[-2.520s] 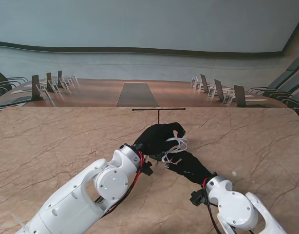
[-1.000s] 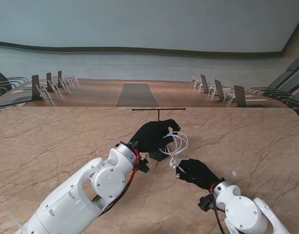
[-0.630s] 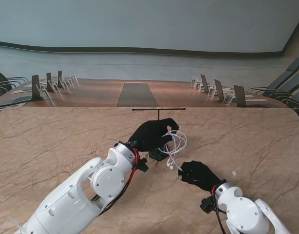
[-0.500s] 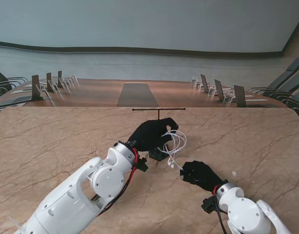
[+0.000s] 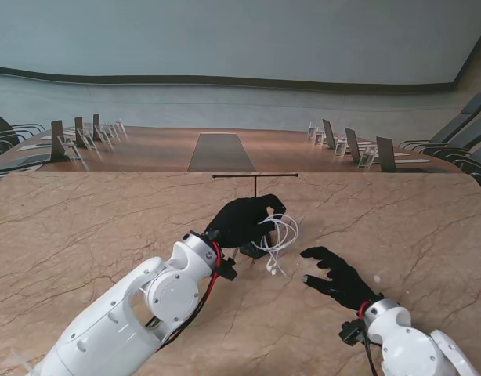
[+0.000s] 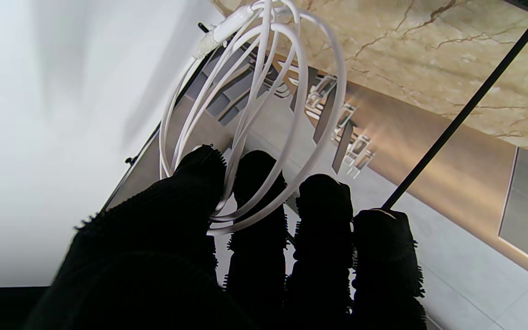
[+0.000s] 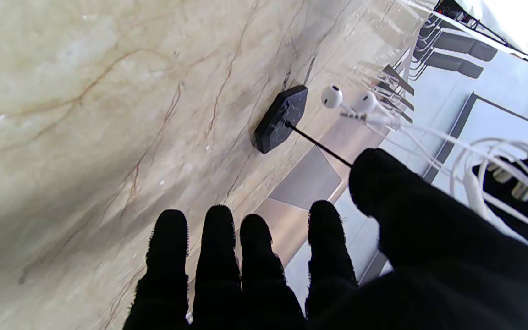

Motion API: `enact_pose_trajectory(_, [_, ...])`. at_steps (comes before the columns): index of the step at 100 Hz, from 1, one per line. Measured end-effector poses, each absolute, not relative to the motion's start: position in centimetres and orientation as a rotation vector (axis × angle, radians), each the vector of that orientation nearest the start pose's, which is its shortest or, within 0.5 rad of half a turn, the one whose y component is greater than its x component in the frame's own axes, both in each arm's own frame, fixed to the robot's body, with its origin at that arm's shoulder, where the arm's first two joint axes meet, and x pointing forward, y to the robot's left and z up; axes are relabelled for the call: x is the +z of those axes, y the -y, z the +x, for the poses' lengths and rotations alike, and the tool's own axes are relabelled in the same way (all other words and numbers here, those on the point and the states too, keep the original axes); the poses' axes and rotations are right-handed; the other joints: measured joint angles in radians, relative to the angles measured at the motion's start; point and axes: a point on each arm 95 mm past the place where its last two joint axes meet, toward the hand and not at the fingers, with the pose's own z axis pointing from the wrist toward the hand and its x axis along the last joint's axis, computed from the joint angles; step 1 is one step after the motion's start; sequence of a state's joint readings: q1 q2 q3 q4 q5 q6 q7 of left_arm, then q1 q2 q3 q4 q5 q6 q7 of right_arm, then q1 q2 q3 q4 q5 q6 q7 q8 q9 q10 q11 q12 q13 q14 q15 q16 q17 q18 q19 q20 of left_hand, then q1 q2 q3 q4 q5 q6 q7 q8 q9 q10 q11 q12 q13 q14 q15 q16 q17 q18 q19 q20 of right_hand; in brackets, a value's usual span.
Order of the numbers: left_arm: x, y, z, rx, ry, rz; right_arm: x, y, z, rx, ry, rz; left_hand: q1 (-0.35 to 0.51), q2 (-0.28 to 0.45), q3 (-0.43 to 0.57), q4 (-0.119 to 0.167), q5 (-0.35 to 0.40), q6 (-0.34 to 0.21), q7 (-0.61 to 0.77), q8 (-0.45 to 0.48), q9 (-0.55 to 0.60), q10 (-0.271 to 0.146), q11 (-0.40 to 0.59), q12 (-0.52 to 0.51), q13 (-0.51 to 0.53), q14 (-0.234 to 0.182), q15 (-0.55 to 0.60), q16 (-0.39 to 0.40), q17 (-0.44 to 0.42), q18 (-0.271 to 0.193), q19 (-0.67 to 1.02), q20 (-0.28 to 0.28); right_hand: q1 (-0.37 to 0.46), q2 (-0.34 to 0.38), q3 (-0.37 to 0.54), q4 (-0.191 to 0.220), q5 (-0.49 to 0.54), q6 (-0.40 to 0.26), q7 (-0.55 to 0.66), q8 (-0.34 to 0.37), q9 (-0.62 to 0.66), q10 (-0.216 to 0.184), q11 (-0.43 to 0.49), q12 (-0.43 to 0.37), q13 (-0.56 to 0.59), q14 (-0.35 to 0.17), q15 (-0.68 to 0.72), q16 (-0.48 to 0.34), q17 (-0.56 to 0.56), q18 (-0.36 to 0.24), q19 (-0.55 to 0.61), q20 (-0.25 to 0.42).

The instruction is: Take the wired earphone off the rack, coil the cable and place them on the table

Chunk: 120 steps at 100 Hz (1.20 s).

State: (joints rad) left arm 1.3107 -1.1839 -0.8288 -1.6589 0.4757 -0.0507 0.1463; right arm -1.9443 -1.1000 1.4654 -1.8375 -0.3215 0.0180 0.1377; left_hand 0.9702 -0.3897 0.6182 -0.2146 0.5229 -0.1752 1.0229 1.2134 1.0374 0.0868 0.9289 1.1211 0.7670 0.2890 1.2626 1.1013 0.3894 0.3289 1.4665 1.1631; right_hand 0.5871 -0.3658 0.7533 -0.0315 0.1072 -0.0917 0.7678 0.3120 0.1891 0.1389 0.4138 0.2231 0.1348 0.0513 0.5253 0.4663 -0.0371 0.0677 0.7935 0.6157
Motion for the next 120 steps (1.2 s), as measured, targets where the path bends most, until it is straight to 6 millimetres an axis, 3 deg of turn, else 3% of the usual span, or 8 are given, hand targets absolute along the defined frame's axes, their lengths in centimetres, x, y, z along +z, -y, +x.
enact_pose_trajectory(20, [-25.8, 16.2, 39.3, -2.222, -1.39, -1.348, -33.8, 5.0, 30.9, -2.049, 1.296, -2.368, 0.0, 0.0, -0.001, 0.0, 0.0, 0.0, 0.0, -0.001, 0.0, 0.0, 0.0, 0.0, 0.0, 0.0, 0.0, 0.0, 0.0, 0.0, 0.0, 0.0, -0.022, 0.016, -0.031, 0.0, 0.0, 0.004, -0.065, -0.011, 0.0, -0.042, -0.175, -0.063, 0.0, -0.075, -0.282, -0.107, -0.015, -0.068, -0.207, 0.0])
enact_pose_trajectory(36, [-26.3, 16.6, 38.7, -2.214, -1.418, -1.358, -33.3, 5.3, 31.0, -2.077, 1.257, -2.343, 0.0, 0.0, -0.003, 0.0, 0.0, 0.0, 0.0, -0.001, -0.001, 0.0, 0.0, 0.0, 0.0, 0.0, 0.0, 0.0, 0.0, 0.0, 0.0, 0.0, -0.037, 0.017, -0.06, 0.0, 0.0, 0.004, -0.118, -0.018, 0.0, -0.081, -0.274, -0.098, -0.001, -0.121, -0.425, -0.15, -0.028, -0.119, -0.319, 0.0])
enact_pose_trajectory(43, [-26.6, 16.9, 38.5, -2.212, -1.428, -1.368, -33.1, 5.5, 31.1, -2.088, 1.245, -2.337, 0.0, 0.0, -0.004, 0.0, 0.0, 0.0, 0.0, -0.002, -0.001, 0.0, 0.0, 0.0, 0.0, 0.0, -0.001, -0.003, 0.001, 0.0, 0.0, 0.0, -0.042, 0.057, -0.078, 0.0, 0.0, 0.004, -0.141, -0.018, -0.008, -0.091, -0.303, -0.098, -0.011, -0.13, -0.46, -0.153, -0.028, -0.139, -0.357, -0.001])
enact_pose_trajectory(86, [-28.9, 20.3, 36.1, -2.236, -1.522, -1.494, -31.6, 7.3, 31.2, -2.151, 1.216, -2.327, 0.001, 0.0, -0.005, 0.0, 0.0, 0.003, 0.006, -0.03, 0.08, 0.004, -0.044, -0.119, 0.105, 0.055, -0.023, -0.062, 0.131, 0.057, 0.026, -0.057, -0.042, 0.078, -0.109, 0.0, 0.0, 0.004, -0.127, 0.005, -0.009, -0.092, -0.319, -0.075, -0.011, -0.134, -0.506, -0.207, -0.027, -0.154, -0.436, -0.001])
enact_pose_trajectory(109, [-31.5, 21.3, 36.4, -2.171, -1.511, -1.631, -31.1, 8.1, 31.3, -2.181, 1.214, -2.334, 0.015, 0.0, -0.014, 0.0, 0.0, 0.041, 0.011, -0.119, 0.115, 0.004, -0.093, -0.175, 0.143, 0.091, -0.059, -0.121, 0.172, 0.104, 0.037, -0.123, -0.041, 0.078, -0.109, 0.0, 0.0, 0.004, -0.115, 0.005, -0.009, -0.092, -0.319, -0.074, -0.011, -0.135, -0.515, -0.222, -0.027, -0.155, -0.45, -0.001])
enact_pose_trajectory(120, [-33.4, 21.2, 36.7, -2.106, -1.511, -1.694, -31.0, 8.1, 31.3, -2.168, 1.221, -2.339, 0.043, 0.003, -0.059, 0.0, 0.0, 0.066, 0.012, -0.194, 0.122, 0.005, -0.116, -0.201, 0.143, 0.097, -0.064, -0.126, 0.172, 0.113, 0.038, -0.127, -0.041, 0.078, -0.11, 0.0, 0.0, 0.004, -0.112, 0.005, -0.01, -0.092, -0.327, -0.073, -0.011, -0.135, -0.515, -0.227, -0.026, -0.155, -0.459, -0.001])
